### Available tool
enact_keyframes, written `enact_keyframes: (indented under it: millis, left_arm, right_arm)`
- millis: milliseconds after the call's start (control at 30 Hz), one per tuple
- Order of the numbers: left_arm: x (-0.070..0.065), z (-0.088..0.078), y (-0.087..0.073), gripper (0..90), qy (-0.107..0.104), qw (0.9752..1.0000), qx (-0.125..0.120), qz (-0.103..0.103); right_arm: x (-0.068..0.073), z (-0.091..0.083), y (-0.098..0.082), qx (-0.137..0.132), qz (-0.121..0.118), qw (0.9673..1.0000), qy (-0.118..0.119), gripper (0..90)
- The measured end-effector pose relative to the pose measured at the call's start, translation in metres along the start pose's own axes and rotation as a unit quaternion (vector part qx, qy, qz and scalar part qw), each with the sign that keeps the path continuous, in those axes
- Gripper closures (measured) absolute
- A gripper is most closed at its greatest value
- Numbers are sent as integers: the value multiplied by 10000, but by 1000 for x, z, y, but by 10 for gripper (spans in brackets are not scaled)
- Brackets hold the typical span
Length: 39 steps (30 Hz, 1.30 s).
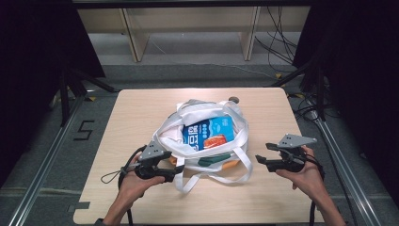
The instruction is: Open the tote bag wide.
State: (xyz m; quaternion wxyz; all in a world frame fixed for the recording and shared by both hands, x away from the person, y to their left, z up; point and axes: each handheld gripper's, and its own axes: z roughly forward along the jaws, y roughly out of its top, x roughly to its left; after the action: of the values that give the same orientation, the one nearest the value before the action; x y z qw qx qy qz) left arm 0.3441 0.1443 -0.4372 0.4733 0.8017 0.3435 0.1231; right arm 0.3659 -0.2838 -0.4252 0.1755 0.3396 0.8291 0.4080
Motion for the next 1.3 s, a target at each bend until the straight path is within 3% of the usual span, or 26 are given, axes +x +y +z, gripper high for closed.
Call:
enact_keyframes:
  millis: [300,333,367,400,500,633,667,733,767,900,1000,1067,1100,1133,1167,1233,1267,1300]
  left_arm:
    - [-5,-12,-13,281,-25,10000,3,2]
    - [-6,-13,-14,280,39,10000,3,-22]
    - [-5,-14,-16,279,17,10000,11,-37]
    - [-6,-14,-18,279,45,10000,-5,-34]
    - [-5,-14,-24,279,16,10000,9,-66]
    - [-5,-13,-31,276,47,9999,50,-103]
    - [-6,-12,-32,276,53,9999,18,-135]
    - [-7,-12,-34,275,47,9999,17,-127]
    - [-9,-11,-36,271,15,9999,-3,-120]
    - [-12,-11,-39,265,-13,9999,42,-110]
    - [-14,-12,-42,262,9,9999,59,-105]
    - [-15,-12,-44,259,-3,9999,87,-84]
    - [-16,-12,-46,253,-3,9999,108,-116]
    - [-17,-12,-47,246,-9,9999,101,-115]
    - [-17,-12,-49,243,-16,9999,106,-105]
    - [-19,-12,-51,229,41,9998,109,-141]
    - [-18,-13,-52,224,61,9998,164,-52]
    - [-19,-13,-53,221,27,9999,105,-104]
  right_arm:
    - [4,-3,-12,16,-2,10000,42,369]
    - [7,-5,-14,71,137,9999,30,369]
    - [5,-4,-15,-2,-56,10000,-11,369]
    - [6,-5,-17,39,35,10000,-8,369]
    - [10,-7,-25,78,128,9999,-23,368]
    - [10,-8,-32,88,15,10000,-23,367]
    - [13,-9,-33,133,176,9998,1,367]
    - [11,-9,-35,105,72,9999,-12,366]
    - [14,-10,-39,136,189,9997,5,366]
    - [14,-12,-44,108,78,9999,-26,363]
    - [17,-14,-50,159,208,9997,33,358]
    - [17,-15,-53,172,169,9997,101,344]
    - [17,-15,-55,151,159,9998,27,340]
    - [20,-16,-57,205,330,9992,65,335]
    - [19,-16,-58,154,211,9997,21,327]
    - [19,-16,-62,223,200,9995,38,314]
    - [21,-17,-64,232,269,9994,17,310]
    - [24,-18,-65,333,438,9985,65,299]
